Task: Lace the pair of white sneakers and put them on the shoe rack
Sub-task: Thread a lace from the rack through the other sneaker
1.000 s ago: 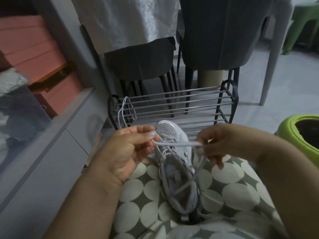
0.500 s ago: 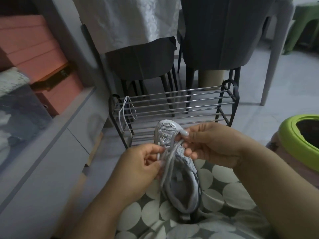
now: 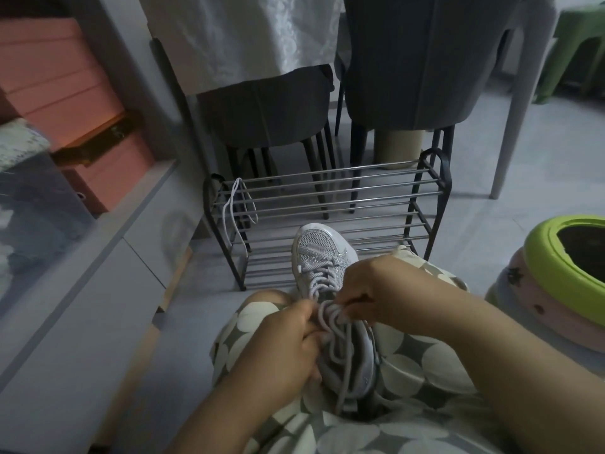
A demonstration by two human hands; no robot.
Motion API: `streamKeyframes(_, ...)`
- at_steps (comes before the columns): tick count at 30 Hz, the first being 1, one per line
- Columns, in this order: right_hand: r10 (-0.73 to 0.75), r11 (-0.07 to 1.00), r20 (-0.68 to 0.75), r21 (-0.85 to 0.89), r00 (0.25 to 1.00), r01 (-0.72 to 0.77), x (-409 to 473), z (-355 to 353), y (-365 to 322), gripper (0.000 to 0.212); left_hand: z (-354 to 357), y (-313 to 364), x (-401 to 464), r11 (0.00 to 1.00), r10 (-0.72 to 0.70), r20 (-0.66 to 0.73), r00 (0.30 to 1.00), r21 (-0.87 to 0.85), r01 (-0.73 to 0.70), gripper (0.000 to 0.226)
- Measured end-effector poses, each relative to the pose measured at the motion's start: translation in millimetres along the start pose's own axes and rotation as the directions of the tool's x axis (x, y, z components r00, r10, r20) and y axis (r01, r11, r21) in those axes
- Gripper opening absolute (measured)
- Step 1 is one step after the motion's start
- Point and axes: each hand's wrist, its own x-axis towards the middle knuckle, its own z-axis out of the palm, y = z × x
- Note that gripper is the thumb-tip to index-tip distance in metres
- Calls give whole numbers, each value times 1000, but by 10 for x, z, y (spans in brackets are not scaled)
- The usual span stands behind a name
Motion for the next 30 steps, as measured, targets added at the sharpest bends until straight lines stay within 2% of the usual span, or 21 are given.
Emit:
streamKeyframes(2, -83, 994, 9, -71, 997, 83, 24, 14, -12, 19, -91, 22, -12, 1000, 5, 66, 998, 8, -6, 16)
streamKeyframes(4, -82, 987, 20, -134, 996, 84, 58, 72, -15, 20, -156, 20, -11, 999, 22, 78, 997, 46, -26, 16)
streamKeyframes(6, -63, 985, -5, -163, 998, 61, 103, 157, 8, 16, -186, -31, 29, 988, 71, -17, 997, 139, -68, 28)
streamKeyframes(8, -27, 983, -13, -179, 1000, 25, 143, 228, 36, 15, -169, -110, 93, 948, 137, -122, 983, 305, -94, 43)
streamKeyframes(10, -2, 980, -2, -199, 1000, 1, 162, 263, 64, 16, -104, -104, 131, 919, 175, -185, 967, 384, -93, 41)
streamKeyframes(13, -27, 991, -52, -132, 998, 20, 146, 261, 73, 12, 8, -22, 132, 916, 221, -244, 944, 384, -115, 25)
streamKeyframes(15, 12, 999, -73, -29, 997, -14, 141, 245, 79, 20, 90, 4, 117, 890, 241, -274, 931, 445, -99, 20)
streamKeyframes(18, 61, 990, -83, 135, 995, -49, 147, 223, 109, 33, 163, -19, 127, 882, 262, -347, 901, 464, -77, 34)
streamKeyframes(20, 108, 982, -76, 166, 991, -94, 144, 217, 134, 35, 173, -46, 158, 910, 213, -379, 900, 413, -42, 48)
streamKeyframes(22, 137, 977, -41, 169, 990, -128, 131, 203, 152, 38, 160, -43, 204, 940, 132, -405, 905, 342, 17, 52)
streamKeyframes(24, 132, 979, -3, 160, 991, -129, 114, 183, 152, 42, 155, -14, 256, 931, 71, -400, 914, 355, 83, 56)
streamKeyframes(30, -46, 984, 56, 176, 997, 35, 85, 141, 138, 24, 128, 39, 376, 899, -44, -360, 932, 392, 194, 48)
